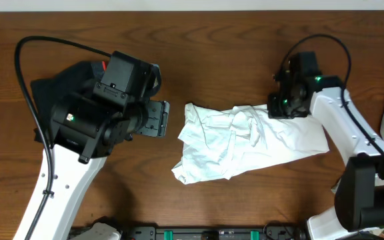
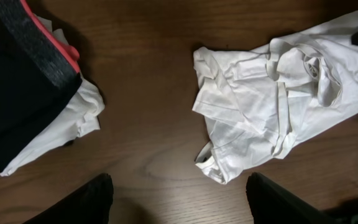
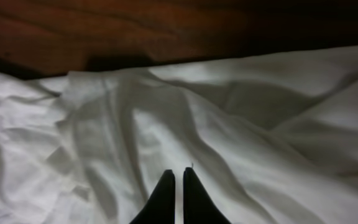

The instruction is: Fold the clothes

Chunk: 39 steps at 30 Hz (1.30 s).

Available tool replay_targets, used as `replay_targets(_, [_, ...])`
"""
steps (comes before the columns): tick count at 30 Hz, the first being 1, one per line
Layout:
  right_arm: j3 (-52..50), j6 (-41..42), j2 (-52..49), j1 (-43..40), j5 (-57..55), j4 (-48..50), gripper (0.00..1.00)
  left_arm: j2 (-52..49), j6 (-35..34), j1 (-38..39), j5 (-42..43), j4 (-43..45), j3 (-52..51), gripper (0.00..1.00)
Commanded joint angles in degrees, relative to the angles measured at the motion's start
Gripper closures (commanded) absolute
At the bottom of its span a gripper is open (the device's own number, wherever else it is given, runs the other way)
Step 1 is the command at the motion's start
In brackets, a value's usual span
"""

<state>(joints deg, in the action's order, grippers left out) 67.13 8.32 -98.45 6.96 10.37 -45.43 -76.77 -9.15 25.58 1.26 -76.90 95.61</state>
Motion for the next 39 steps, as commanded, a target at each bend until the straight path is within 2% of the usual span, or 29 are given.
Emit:
replay_targets(1, [-4.63, 2.82, -2.01, 2.25, 2.4, 3.08, 0.97, -0.35, 0.28, -0.28, -0.68, -0.24, 0.24, 0.29])
replay_targets(8, [-14.32, 2.78, -2.08, 11.39, 9.35, 12.44, 0.97, -0.33, 0.2, -0.28, -0.68, -0.61, 0.24, 0.29])
replay_targets(15, [-14.95, -2.12, -0.09, 17.44, 17.35, 13.11, 0.98, -0.35, -1.07, -0.28, -1.44, -2.6, 0.22, 0.29])
replay_targets(19, [-14.27, -4.72, 5.31, 16.92, 16.68, 12.2, 0.96, -0.35, -4.04, -0.31, -5.11, -3.78, -0.44, 0.28])
replay_targets(22, [-14.27, -4.52, 11.72, 14.45, 13.09, 12.17, 0.96, -0.35, -7.93, -1.11, -5.4, -4.09, -1.97, 0.23])
replay_targets(26, [-14.27, -3.21, 17.88, 9.38, 8.81, 10.21, 0.87, -0.39, -12.11, -2.75, -5.35, -4.07, -4.92, 0.21])
replay_targets(28, [-14.27, -3.19, 18.71, 6.93, 8.94, 8.0, 0.86, -0.39, -15.32, -3.5, -4.59, -4.09, -6.8, 0.13])
replay_targets(33, [-14.43, -3.19, 17.4, 3.87, 9.62, 0.92, 0.86, -0.37, -20.28, -4.42, -1.57, -2.14, -15.06, 0.1])
replay_targets(39, [-14.43, -3.23, 15.15, 4.46, 9.31, -1.46, 0.89, -0.39, -23.43, -4.42, 9.29, 9.66, -31.69, 0.08])
